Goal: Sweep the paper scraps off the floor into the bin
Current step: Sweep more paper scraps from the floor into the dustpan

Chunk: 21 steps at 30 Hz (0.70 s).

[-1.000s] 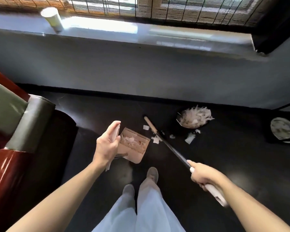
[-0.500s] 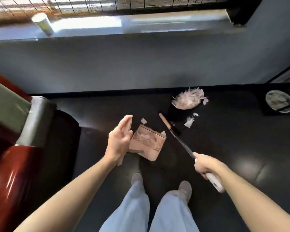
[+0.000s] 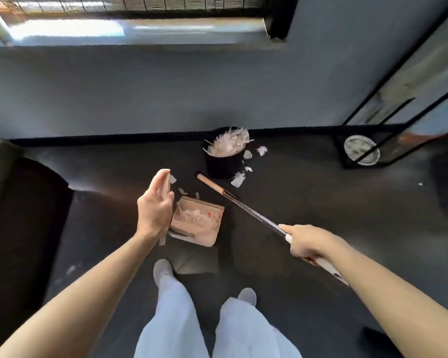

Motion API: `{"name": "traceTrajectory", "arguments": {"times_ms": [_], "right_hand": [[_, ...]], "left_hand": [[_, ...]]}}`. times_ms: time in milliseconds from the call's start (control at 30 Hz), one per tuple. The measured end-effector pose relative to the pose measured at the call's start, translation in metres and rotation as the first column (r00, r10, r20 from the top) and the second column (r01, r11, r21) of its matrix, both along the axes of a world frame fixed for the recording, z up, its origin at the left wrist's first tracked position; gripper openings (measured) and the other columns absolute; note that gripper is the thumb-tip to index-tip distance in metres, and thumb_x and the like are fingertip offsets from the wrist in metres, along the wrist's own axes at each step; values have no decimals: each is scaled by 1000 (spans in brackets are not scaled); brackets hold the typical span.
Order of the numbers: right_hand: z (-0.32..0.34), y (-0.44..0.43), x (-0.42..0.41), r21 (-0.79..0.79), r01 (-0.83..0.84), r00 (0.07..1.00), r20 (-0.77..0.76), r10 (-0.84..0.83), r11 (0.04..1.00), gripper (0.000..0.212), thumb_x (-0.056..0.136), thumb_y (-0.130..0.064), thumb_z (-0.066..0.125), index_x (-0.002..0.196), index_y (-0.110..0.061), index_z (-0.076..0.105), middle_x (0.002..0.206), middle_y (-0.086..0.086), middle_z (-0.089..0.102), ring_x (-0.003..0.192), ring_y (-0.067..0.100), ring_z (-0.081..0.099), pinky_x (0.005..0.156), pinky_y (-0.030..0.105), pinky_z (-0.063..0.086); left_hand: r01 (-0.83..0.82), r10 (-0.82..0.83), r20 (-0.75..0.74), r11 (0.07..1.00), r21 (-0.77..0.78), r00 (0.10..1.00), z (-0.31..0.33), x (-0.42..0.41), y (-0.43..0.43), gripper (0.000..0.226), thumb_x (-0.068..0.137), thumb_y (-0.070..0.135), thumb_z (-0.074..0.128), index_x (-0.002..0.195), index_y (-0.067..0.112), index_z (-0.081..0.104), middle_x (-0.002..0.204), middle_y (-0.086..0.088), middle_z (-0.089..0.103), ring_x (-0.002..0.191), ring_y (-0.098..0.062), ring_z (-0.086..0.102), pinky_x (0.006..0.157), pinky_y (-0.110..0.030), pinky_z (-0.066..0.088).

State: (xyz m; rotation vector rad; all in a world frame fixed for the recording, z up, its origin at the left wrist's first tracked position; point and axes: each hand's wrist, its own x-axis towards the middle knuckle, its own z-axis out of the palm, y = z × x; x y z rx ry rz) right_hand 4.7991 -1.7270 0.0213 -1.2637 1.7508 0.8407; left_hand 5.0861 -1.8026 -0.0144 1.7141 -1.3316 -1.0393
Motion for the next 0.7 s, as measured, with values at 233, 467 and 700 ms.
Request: {"name": "traceTrajectory", "arguments": {"times_ms": [233,467,700], "right_hand": [[14,24,-95,65,2,1000,-28,0,998,76,95,-15,52,155,-30,8,125,3,59,71,17,54,53,24,44],[-11,-16,-185,16,340,938,62,-340,940,76,96,-14,57,155,-28,10,66,7,53,48,13,46,47,25,43],[-34,-131,-246,-57,411,910,85,-406,910,75,95,-16,59,153,-34,15,67,7,54,49,13,47,44,23,42]], "left_hand": [[-26,26,-10,1000,14,1000,2,-80,6,55,91,1,55,136,32,50,133,14,51,107,-18,62,96,-41,51],[-10,10,-14,1000,30,1000,-15,-142,-19,56,89,0,56,136,31,51,138,6,53,123,-22,54,105,-43,43],[-137,140,-50,988,70,989,-25,-194,-58,53,90,-3,55,134,27,53,135,8,53,122,-8,50,103,-19,37]]}}
